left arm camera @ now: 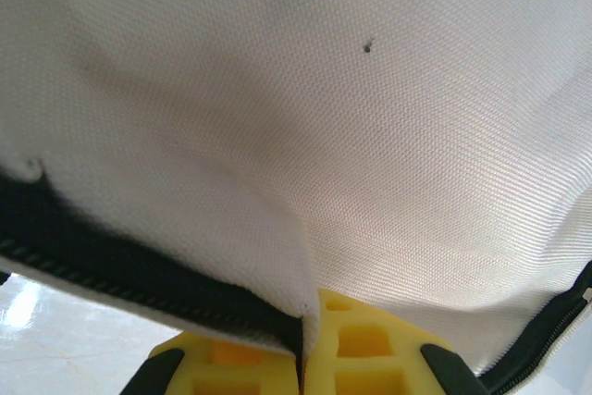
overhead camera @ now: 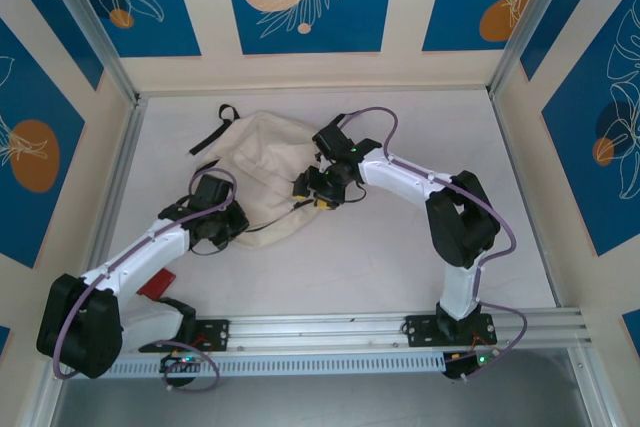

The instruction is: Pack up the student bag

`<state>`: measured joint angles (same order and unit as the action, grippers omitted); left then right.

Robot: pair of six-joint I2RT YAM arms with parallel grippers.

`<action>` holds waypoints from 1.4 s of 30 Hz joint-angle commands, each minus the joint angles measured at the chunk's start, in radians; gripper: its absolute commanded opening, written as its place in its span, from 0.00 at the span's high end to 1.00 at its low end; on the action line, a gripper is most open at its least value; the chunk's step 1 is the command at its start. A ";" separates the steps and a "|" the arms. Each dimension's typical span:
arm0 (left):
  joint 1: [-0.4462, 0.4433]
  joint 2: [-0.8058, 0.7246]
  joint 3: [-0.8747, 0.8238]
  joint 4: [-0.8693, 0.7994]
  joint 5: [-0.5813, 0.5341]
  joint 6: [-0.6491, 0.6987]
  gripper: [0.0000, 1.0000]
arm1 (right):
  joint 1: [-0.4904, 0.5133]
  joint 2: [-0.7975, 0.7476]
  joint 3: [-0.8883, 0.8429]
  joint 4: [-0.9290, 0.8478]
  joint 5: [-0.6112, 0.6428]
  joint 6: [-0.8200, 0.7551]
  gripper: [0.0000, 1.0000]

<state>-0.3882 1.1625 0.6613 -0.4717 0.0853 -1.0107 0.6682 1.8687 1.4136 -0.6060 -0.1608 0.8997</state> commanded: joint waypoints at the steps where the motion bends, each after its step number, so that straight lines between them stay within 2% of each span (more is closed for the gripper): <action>1: 0.011 -0.003 0.010 -0.015 0.009 0.006 0.94 | 0.005 0.029 0.021 0.020 -0.036 0.041 0.44; 5: 0.010 -0.001 0.008 -0.013 0.010 0.004 0.94 | 0.005 0.021 0.002 0.069 -0.059 0.033 0.54; 9: 0.011 -0.003 0.006 -0.022 0.004 0.004 0.94 | 0.005 0.028 0.011 0.077 -0.032 0.003 0.81; 12: 0.011 -0.007 0.004 -0.039 -0.006 0.004 0.94 | 0.005 0.036 0.027 0.050 0.051 -0.034 0.96; 14: 0.011 -0.011 0.002 -0.051 -0.014 0.002 0.95 | 0.005 0.040 0.034 0.028 0.122 -0.053 1.00; 18: 0.010 -0.017 0.003 -0.090 -0.035 0.000 0.96 | -0.003 0.060 0.052 -0.052 0.291 -0.041 1.00; 22: 0.011 -0.024 0.003 -0.083 -0.018 0.000 0.96 | -0.010 0.081 0.076 -0.113 0.357 -0.017 1.00; 24: 0.011 -0.030 0.014 -0.069 0.015 0.011 0.88 | -0.010 0.067 0.074 -0.112 0.331 -0.026 1.00; 27: 0.011 -0.045 0.055 -0.083 0.051 0.035 0.59 | -0.011 0.021 0.045 -0.103 0.317 -0.040 1.00; 30: 0.011 -0.065 0.112 -0.119 0.065 0.071 0.36 | -0.030 -0.035 -0.008 -0.114 0.311 -0.061 1.00; 33: 0.012 -0.082 0.170 -0.157 0.073 0.102 0.19 | -0.064 -0.107 -0.096 -0.118 0.307 -0.089 1.00; 36: 0.014 -0.084 0.217 -0.191 0.076 0.134 0.12 | -0.115 -0.188 -0.195 -0.124 0.306 -0.128 1.00; 42: 0.014 -0.065 0.286 -0.243 0.066 0.249 0.09 | -0.279 -0.342 -0.379 -0.129 0.291 -0.234 1.00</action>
<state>-0.3862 1.0916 0.9089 -0.6468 0.1463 -0.8497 0.4538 1.5883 1.1057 -0.6510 0.0994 0.7483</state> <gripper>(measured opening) 0.910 0.058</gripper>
